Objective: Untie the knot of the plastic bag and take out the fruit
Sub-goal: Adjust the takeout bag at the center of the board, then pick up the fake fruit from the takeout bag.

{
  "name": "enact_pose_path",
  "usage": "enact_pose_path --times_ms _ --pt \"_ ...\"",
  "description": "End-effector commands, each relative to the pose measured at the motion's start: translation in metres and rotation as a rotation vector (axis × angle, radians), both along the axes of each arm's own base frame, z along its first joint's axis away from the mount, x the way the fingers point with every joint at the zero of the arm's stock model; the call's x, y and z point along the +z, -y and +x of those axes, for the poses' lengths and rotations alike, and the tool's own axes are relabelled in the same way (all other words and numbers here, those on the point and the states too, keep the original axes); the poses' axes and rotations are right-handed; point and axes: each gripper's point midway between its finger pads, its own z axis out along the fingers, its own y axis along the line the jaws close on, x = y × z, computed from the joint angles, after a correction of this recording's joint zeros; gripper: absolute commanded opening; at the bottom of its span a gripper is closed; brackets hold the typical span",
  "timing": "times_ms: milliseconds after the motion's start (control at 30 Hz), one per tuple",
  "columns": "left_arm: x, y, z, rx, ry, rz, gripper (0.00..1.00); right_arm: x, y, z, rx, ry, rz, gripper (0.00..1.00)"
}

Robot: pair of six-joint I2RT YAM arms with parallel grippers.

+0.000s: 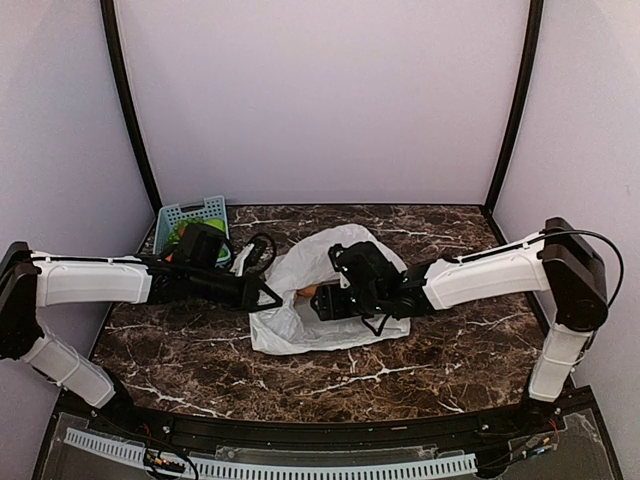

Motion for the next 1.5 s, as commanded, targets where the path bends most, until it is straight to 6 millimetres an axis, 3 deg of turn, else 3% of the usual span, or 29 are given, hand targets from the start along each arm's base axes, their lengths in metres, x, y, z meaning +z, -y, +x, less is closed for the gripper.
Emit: enact_pose_path --times_ms 0,133,333,633,733,833,900,967,1000,1167,1300,1467 --pt "0.012 0.004 -0.004 -0.027 0.027 -0.012 0.05 0.023 -0.016 0.030 -0.037 0.060 0.088 0.72" --pt "0.015 0.009 -0.012 -0.064 0.039 -0.018 0.03 0.035 -0.018 0.042 -0.057 0.094 0.106 0.73" --pt "0.015 0.022 -0.039 -0.170 0.044 -0.011 0.03 0.060 -0.019 0.047 -0.065 0.135 0.157 0.74" --pt "0.025 0.053 -0.085 -0.325 0.058 -0.036 0.03 0.075 -0.021 0.024 0.015 0.124 0.261 0.74" --pt "0.028 0.058 -0.093 -0.332 0.067 -0.036 0.03 0.068 -0.018 0.014 0.038 0.116 0.254 0.75" --pt "0.036 0.052 -0.088 -0.275 0.093 -0.037 0.04 0.050 -0.014 0.003 0.044 0.086 0.226 0.76" --pt "0.046 0.047 -0.085 -0.235 0.122 -0.045 0.08 0.042 -0.014 -0.004 0.050 0.073 0.215 0.76" --pt "0.056 0.043 -0.081 -0.196 0.139 -0.055 0.21 0.036 -0.014 -0.010 0.049 0.062 0.208 0.78" --pt "0.063 0.040 -0.078 -0.167 0.153 -0.061 0.33 0.033 -0.014 -0.012 0.044 0.057 0.206 0.78" --pt "0.072 0.016 -0.058 -0.025 0.196 0.023 0.71 0.022 -0.007 -0.011 -0.007 0.039 0.208 0.85" --pt "0.087 0.003 -0.041 0.034 0.225 0.037 0.86 0.025 -0.011 -0.009 -0.015 0.041 0.226 0.88" --pt "0.098 -0.016 -0.023 0.082 0.244 0.033 0.92 0.023 -0.018 -0.008 -0.004 0.027 0.232 0.89"
